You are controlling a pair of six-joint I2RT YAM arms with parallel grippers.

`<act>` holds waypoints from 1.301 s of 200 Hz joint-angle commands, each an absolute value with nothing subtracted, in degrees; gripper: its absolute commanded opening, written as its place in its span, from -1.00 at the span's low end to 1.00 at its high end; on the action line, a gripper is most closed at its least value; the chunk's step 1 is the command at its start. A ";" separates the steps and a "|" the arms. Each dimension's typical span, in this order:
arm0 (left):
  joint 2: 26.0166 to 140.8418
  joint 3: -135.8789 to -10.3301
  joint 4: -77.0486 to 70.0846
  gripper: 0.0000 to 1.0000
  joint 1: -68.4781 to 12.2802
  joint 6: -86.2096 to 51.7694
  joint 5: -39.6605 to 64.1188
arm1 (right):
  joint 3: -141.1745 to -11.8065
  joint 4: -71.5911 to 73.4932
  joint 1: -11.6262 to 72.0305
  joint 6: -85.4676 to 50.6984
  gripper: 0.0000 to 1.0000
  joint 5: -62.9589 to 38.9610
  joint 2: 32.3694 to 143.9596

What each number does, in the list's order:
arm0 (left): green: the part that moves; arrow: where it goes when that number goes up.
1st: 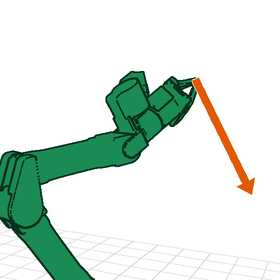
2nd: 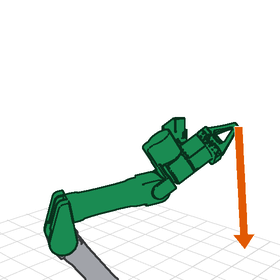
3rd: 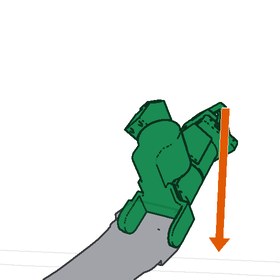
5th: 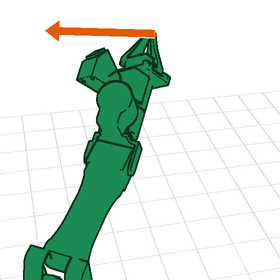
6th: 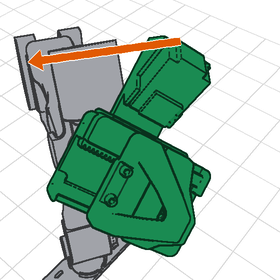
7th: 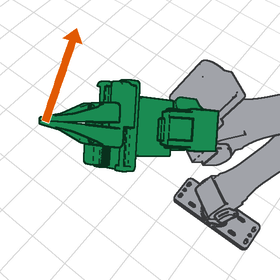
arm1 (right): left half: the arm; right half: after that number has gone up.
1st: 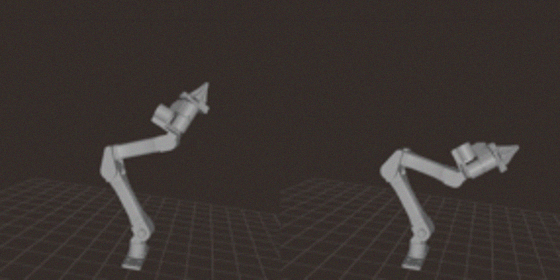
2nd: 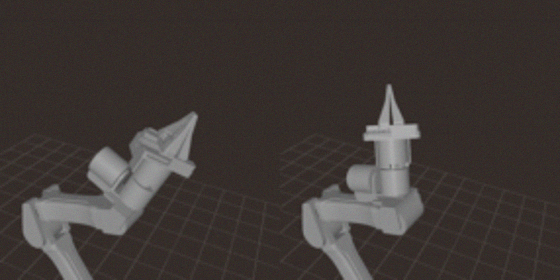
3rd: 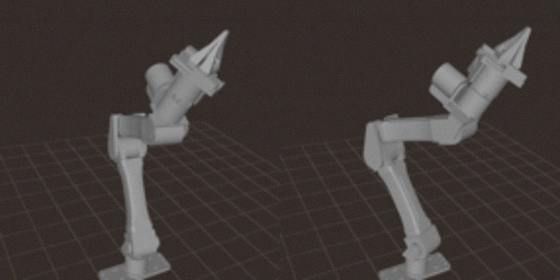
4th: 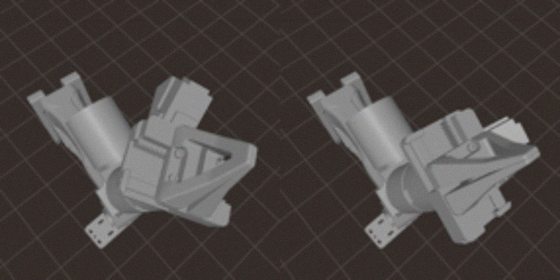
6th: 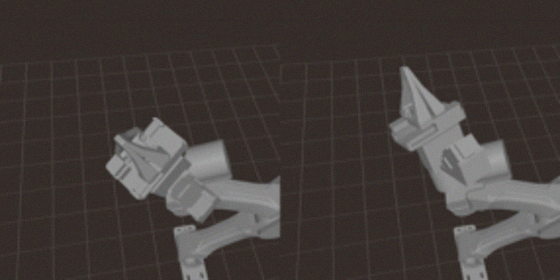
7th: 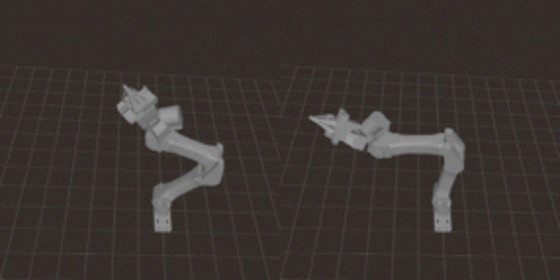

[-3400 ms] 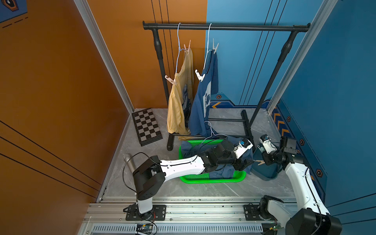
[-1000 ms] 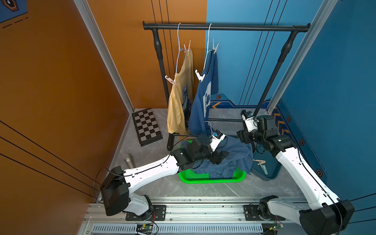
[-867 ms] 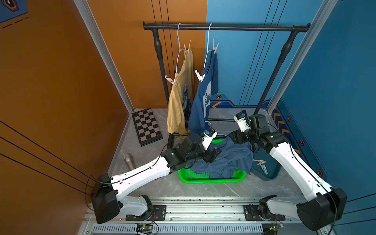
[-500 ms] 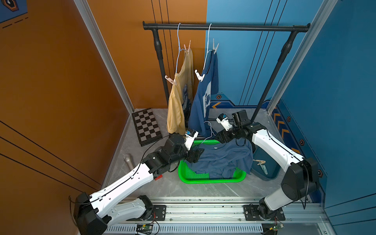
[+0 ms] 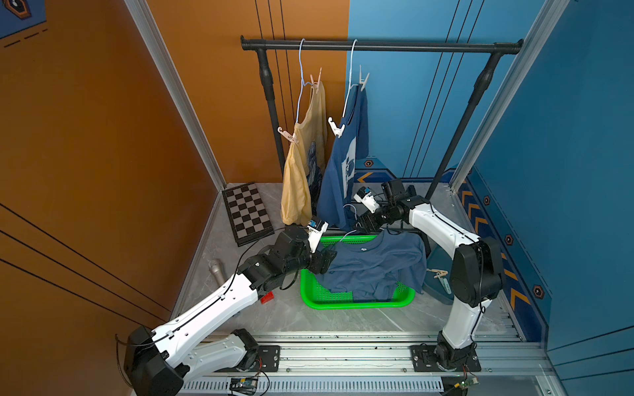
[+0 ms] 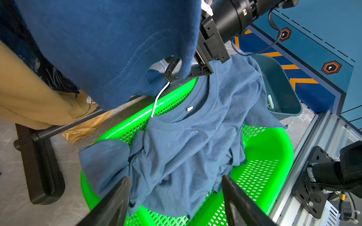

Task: Remove the clothespins securing t-shirts to the hanger
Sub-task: Pick up the hanger from the basket.

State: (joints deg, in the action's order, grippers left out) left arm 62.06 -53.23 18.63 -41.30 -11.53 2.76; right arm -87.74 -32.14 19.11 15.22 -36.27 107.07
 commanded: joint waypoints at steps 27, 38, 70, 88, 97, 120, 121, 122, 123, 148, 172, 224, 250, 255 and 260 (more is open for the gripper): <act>61.80 -52.73 19.99 0.50 -39.77 -10.81 2.72 | -88.60 -34.28 19.27 18.44 0.14 -43.45 109.00; 61.79 -52.72 20.25 0.50 -39.67 -10.88 2.84 | -88.76 -34.36 19.33 18.37 0.05 -43.77 109.38; 60.89 -52.39 20.62 0.50 -39.54 -11.12 2.47 | -88.95 -34.71 19.39 18.36 -0.34 -44.82 109.55; 60.23 -52.43 20.74 0.50 -39.55 -11.06 2.38 | -88.86 -34.98 19.44 18.46 -0.60 -44.50 108.69; 60.05 -52.47 21.15 0.50 -39.44 -11.00 2.33 | -88.75 -35.07 19.62 18.55 -0.71 -44.32 107.93; 59.23 -52.73 21.49 0.50 -39.51 -10.81 2.37 | -87.49 -35.07 20.19 18.56 -0.96 -44.43 104.45; 59.15 -52.73 21.47 0.50 -39.48 -10.81 2.42 | -87.38 -35.07 20.25 18.51 -0.97 -44.45 104.30; 59.15 -52.73 21.50 0.50 -39.47 -10.81 2.44 | -87.28 -35.07 20.28 18.48 -0.98 -44.42 104.09; 59.11 -52.78 21.47 0.50 -39.47 -10.81 2.45 | -87.28 -35.07 20.29 18.47 -0.99 -44.40 103.90; 57.72 -53.35 21.71 0.50 -39.46 -10.72 2.81 | -85.25 -34.77 20.96 17.89 -1.00 -44.30 98.81; 56.21 -54.21 22.11 0.50 -39.46 -10.62 2.33 | -83.91 -34.63 21.50 16.12 -1.00 -44.82 93.82; 54.93 -57.57 23.14 0.52 -39.54 -9.74 2.27 | -79.52 -33.93 21.89 13.91 -1.00 -42.70 81.02; 54.75 -58.64 23.12 0.56 -39.63 -8.77 2.48 | -78.51 -33.54 21.97 12.60 -1.00 -42.74 75.09; 54.76 -58.65 23.13 0.56 -39.59 -8.43 2.55 | -78.22 -33.30 22.05 12.49 -1.00 -43.08 73.88; 54.72 -59.95 23.12 0.57 -39.63 -7.93 2.68 | -77.93 -32.86 22.06 12.19 -1.00 -43.26 72.73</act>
